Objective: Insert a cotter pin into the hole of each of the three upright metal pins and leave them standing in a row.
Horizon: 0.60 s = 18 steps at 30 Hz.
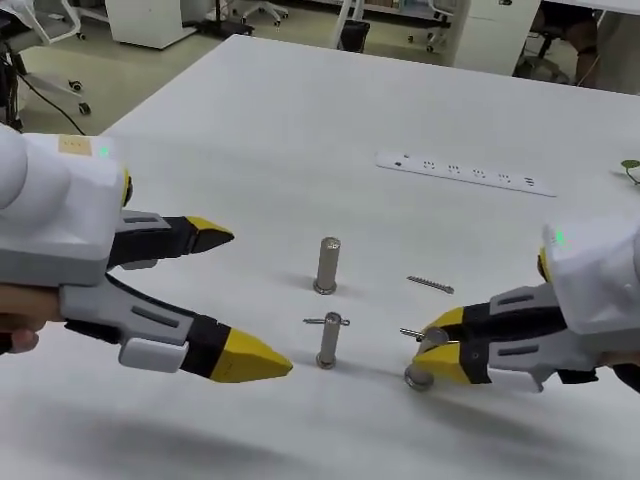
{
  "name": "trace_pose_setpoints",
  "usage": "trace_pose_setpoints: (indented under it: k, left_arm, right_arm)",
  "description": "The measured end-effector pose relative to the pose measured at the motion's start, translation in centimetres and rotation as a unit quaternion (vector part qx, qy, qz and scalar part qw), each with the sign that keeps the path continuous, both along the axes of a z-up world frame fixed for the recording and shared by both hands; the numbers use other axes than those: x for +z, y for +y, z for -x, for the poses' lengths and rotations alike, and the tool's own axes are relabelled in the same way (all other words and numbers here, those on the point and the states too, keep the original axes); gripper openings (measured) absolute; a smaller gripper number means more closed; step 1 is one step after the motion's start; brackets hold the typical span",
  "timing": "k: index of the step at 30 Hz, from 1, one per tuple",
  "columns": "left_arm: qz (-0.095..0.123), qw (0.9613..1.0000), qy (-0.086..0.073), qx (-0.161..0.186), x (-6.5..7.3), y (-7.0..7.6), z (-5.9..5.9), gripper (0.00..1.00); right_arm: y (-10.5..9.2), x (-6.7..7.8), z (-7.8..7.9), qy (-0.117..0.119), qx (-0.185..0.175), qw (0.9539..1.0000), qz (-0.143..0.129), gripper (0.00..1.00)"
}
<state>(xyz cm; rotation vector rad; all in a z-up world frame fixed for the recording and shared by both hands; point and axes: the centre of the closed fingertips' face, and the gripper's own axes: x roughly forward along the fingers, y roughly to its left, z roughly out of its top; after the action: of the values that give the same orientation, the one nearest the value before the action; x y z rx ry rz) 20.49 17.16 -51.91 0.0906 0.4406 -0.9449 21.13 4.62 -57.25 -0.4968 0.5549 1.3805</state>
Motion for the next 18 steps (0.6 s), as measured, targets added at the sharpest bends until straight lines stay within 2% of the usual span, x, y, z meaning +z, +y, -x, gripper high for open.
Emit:
trace_pose_setpoints:
  k: [4, 9, 11, 14, 16, 17, 18]
  left_arm:
    - [-0.003, 1.0000, 0.000, 0.006, 0.2, 0.2, 0.4, 0.97]
    - [0.007, 0.9997, -0.005, 0.024, 0.8, 0.8, 0.8, 0.97]
    - [0.008, 0.9995, -0.006, 0.031, 1.0, 1.2, 1.0, 0.97]
    - [0.006, 0.9990, -0.007, 0.043, 1.2, 1.6, 1.3, 0.97]
    - [0.007, 0.9986, -0.010, 0.052, 1.6, 1.8, 1.6, 0.97]
    - [0.011, 0.9980, -0.014, 0.060, 2.0, 2.0, 1.7, 0.97]
    - [0.015, 0.9975, -0.018, 0.066, 2.3, 2.1, 1.8, 0.97]
  right_arm:
    - [0.0, 0.0, 0.3, -0.004, 0.005, 1.0000, -0.002, 0.09]
    - [0.0, 0.1, 0.3, -0.002, -0.004, 1.0000, -0.001, 0.10]
    - [-0.2, 0.0, 0.1, -0.007, -0.012, 0.9999, 0.006, 0.15]
    - [-0.6, 0.4, 0.2, -0.002, -0.021, 0.9998, 0.006, 0.34]
    - [-0.8, 1.0, 0.4, 0.004, -0.040, 0.9992, -0.005, 0.39]
    - [-0.7, 1.5, 0.5, 0.014, -0.059, 0.9979, -0.024, 0.40]
    - [-0.7, 1.6, 0.8, 0.022, -0.065, 0.9972, -0.030, 0.42]
